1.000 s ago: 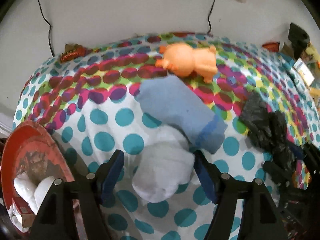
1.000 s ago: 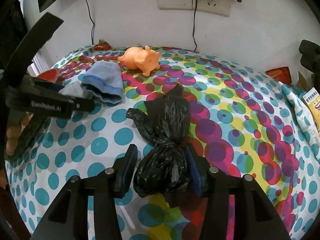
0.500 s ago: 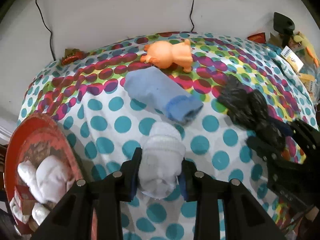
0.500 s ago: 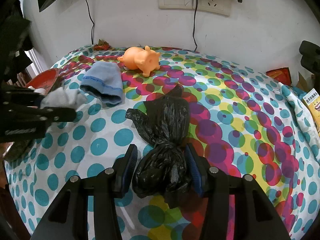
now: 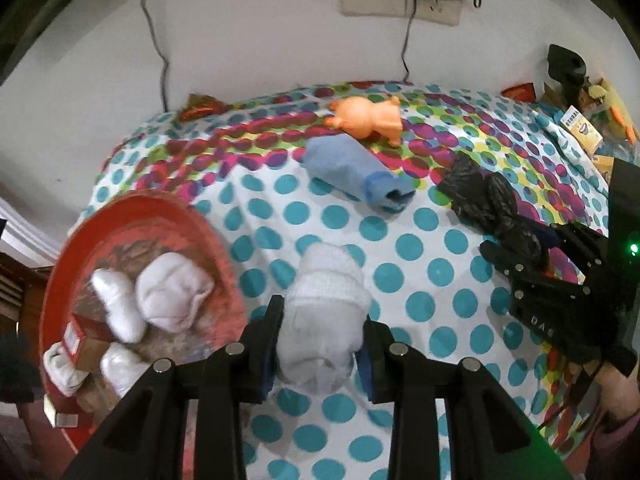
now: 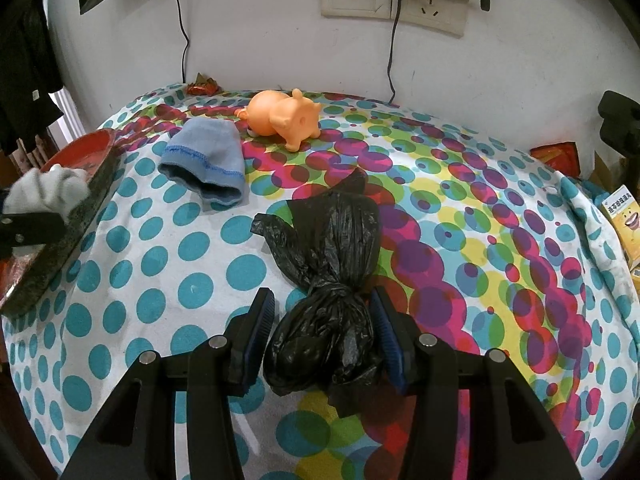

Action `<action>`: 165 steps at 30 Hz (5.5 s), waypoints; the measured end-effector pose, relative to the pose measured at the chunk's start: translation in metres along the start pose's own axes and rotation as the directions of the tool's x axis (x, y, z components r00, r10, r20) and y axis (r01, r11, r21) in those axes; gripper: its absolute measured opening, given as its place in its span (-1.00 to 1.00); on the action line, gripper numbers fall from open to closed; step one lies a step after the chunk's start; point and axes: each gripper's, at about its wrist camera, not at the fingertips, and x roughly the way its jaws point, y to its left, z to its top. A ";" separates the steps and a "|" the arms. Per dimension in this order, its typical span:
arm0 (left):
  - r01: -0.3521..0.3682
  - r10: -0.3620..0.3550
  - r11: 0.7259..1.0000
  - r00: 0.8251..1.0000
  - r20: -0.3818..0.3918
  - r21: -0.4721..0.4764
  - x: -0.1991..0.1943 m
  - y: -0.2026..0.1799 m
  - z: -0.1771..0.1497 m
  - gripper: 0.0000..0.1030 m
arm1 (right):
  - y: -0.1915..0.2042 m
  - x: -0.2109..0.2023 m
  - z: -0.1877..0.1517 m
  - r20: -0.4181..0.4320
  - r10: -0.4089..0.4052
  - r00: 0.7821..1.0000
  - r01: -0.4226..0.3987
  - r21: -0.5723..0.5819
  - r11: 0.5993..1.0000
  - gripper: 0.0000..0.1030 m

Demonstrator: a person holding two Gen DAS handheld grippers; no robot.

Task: Organize objects
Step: 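Carry the white sock onto the red tray and open the left tool, then carry the black plastic bag onto the red tray and open the right tool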

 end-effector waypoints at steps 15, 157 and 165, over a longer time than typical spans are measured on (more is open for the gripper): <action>-0.084 0.086 0.993 0.996 0.020 -0.086 -0.040 0.062 -0.019 -0.37 | 0.001 0.000 0.000 0.000 -0.002 1.000 0.002 0.000 1.000 -0.05; -0.123 0.147 0.884 0.989 0.019 -0.450 -0.133 0.226 -0.164 -0.13 | 0.355 0.003 0.063 -0.117 0.262 0.958 -0.287 -0.351 0.891 -0.40; -0.122 0.132 0.881 0.991 -0.009 -0.458 -0.125 0.229 -0.165 -0.14 | 0.343 -0.007 0.066 -0.092 0.307 0.947 -0.320 -0.276 0.906 -0.05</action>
